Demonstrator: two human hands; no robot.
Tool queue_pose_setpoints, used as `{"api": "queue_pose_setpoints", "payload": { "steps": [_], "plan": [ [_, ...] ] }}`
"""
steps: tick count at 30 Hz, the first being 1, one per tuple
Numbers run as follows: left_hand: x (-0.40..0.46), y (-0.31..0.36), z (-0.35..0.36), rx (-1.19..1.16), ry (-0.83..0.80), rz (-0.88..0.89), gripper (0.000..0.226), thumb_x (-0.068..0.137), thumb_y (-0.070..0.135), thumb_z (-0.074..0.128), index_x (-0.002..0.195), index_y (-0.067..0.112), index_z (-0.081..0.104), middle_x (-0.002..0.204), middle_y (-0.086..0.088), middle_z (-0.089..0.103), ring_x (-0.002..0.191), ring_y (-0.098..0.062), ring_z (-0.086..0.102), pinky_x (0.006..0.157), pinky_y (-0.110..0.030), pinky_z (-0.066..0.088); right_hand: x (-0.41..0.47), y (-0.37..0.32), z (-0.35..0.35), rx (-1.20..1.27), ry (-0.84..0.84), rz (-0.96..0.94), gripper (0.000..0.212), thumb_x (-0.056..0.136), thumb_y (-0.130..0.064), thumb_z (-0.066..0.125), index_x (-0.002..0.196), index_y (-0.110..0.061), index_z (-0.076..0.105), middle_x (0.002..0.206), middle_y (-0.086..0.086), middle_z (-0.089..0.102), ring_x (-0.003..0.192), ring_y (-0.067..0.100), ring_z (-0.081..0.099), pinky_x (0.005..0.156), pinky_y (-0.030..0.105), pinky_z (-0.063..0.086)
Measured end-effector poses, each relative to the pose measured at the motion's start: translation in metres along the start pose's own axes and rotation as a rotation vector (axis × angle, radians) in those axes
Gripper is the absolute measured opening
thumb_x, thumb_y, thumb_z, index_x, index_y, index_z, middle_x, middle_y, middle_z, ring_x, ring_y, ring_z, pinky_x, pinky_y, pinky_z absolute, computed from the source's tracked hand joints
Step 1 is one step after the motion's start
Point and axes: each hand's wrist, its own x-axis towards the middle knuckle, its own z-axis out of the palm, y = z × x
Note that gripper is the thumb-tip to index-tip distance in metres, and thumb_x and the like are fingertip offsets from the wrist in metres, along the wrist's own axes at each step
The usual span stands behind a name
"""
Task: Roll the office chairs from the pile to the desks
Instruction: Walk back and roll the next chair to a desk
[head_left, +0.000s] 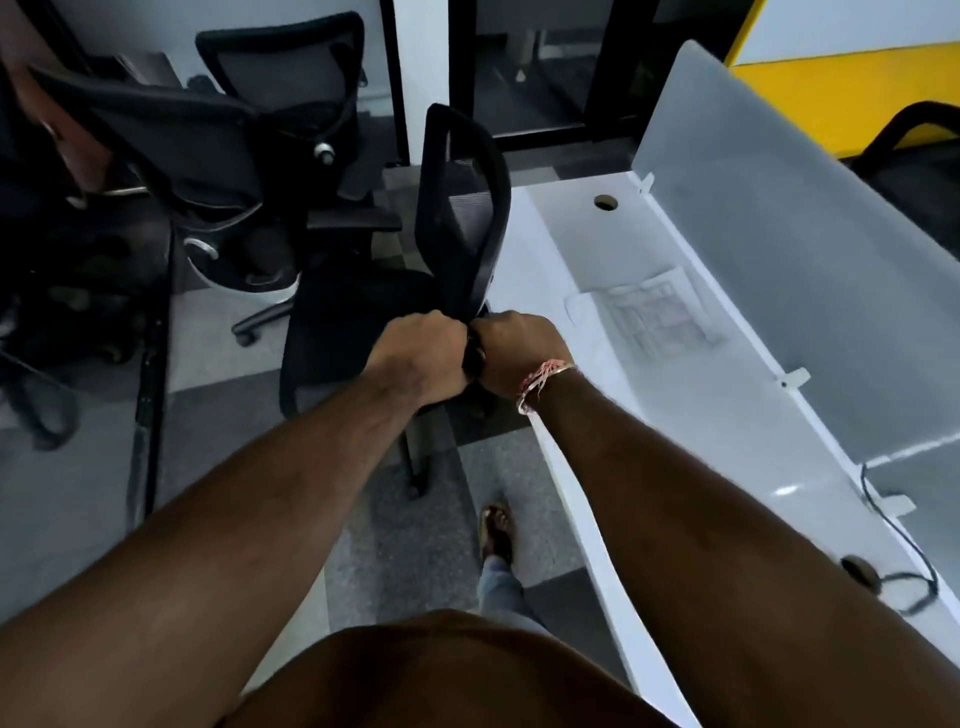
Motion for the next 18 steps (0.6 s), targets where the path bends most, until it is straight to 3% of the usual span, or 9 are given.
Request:
{"api": "queue_pose_setpoints", "payload": {
  "steps": [4, 8, 13, 18],
  "plan": [
    [0.094, 0.000, -0.010, -0.064, 0.085, -0.127, 0.022, 0.091, 0.034, 0.062, 0.103, 0.018, 0.071, 0.099, -0.007, 0.073, 0.091, -0.033, 0.070, 0.073, -0.039, 0.054, 0.088, 0.078, 0.006, 0.043, 0.044, -0.111, 0.019, 0.081, -0.031, 0.058, 0.095, -0.020, 0.065, 0.096, 0.006, 0.069, 0.090, 0.033, 0.065, 0.063, 0.032, 0.040],
    [0.181, 0.009, -0.023, -0.128, 0.148, -0.244, 0.018, 0.091, 0.030, 0.062, 0.099, 0.017, 0.071, 0.100, -0.008, 0.072, 0.091, -0.035, 0.070, 0.076, -0.040, 0.057, 0.177, 0.150, 0.008, 0.080, 0.016, -0.262, 0.023, 0.079, -0.028, 0.056, 0.099, -0.020, 0.065, 0.100, 0.002, 0.068, 0.094, 0.029, 0.064, 0.072, 0.035, 0.052],
    [0.257, 0.018, -0.022, -0.167, 0.152, -0.386, 0.016, 0.093, 0.025, 0.058, 0.095, 0.016, 0.071, 0.093, -0.006, 0.072, 0.085, -0.034, 0.070, 0.065, -0.033, 0.043, 0.254, 0.205, 0.023, 0.055, -0.090, -0.446, 0.034, 0.074, -0.021, 0.059, 0.108, -0.019, 0.066, 0.107, 0.003, 0.067, 0.099, 0.027, 0.064, 0.080, 0.040, 0.056],
    [0.289, 0.016, -0.010, -0.143, 0.079, -0.414, 0.024, 0.096, 0.033, 0.056, 0.075, 0.021, 0.053, 0.061, 0.005, 0.042, 0.057, -0.022, 0.043, 0.056, -0.030, 0.035, 0.278, 0.227, 0.048, 0.093, -0.082, -0.544, 0.035, 0.073, -0.017, 0.064, 0.108, -0.014, 0.068, 0.111, 0.005, 0.066, 0.107, 0.026, 0.060, 0.088, 0.039, 0.054]
  ]
}}
